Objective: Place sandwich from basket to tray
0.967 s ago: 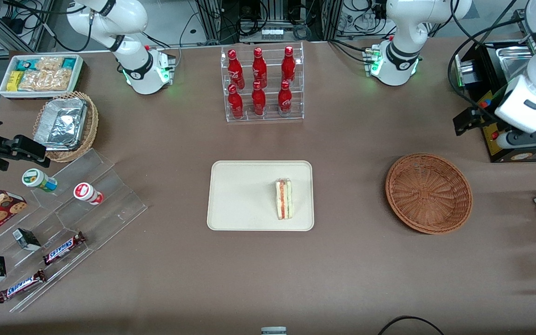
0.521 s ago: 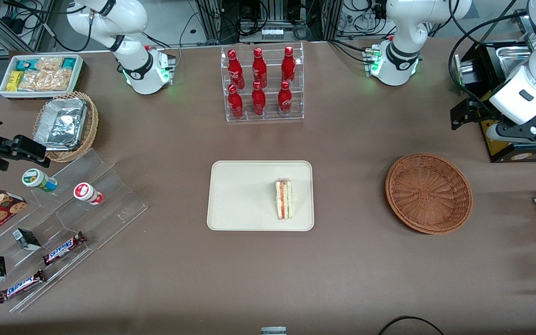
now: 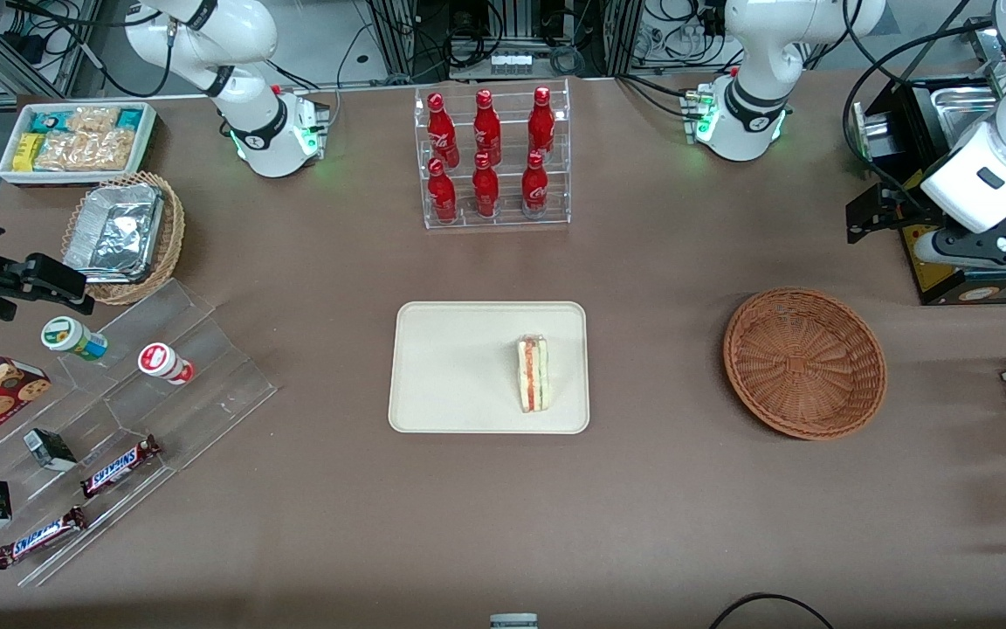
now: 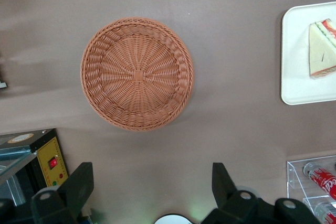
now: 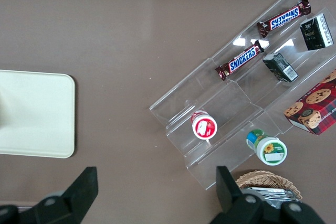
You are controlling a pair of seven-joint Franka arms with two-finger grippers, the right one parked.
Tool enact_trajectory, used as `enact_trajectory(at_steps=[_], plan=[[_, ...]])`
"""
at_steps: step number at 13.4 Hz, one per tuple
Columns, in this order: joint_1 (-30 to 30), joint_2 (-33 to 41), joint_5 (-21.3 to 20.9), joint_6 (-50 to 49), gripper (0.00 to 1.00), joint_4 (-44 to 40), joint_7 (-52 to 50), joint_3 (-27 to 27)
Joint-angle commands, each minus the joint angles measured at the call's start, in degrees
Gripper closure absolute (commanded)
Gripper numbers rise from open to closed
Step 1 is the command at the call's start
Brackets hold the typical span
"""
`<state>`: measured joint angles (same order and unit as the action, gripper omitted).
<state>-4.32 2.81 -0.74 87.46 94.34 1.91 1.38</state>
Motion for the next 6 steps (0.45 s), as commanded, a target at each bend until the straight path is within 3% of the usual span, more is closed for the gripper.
enact_trajectory(at_steps=[1,6], plan=[[0.9,2.2,-0.9,1.8,0.0,0.8,0.5,0.6],[1.0,2.1,-0.8,2.4,0.0,0.9,0.1,0.5]])
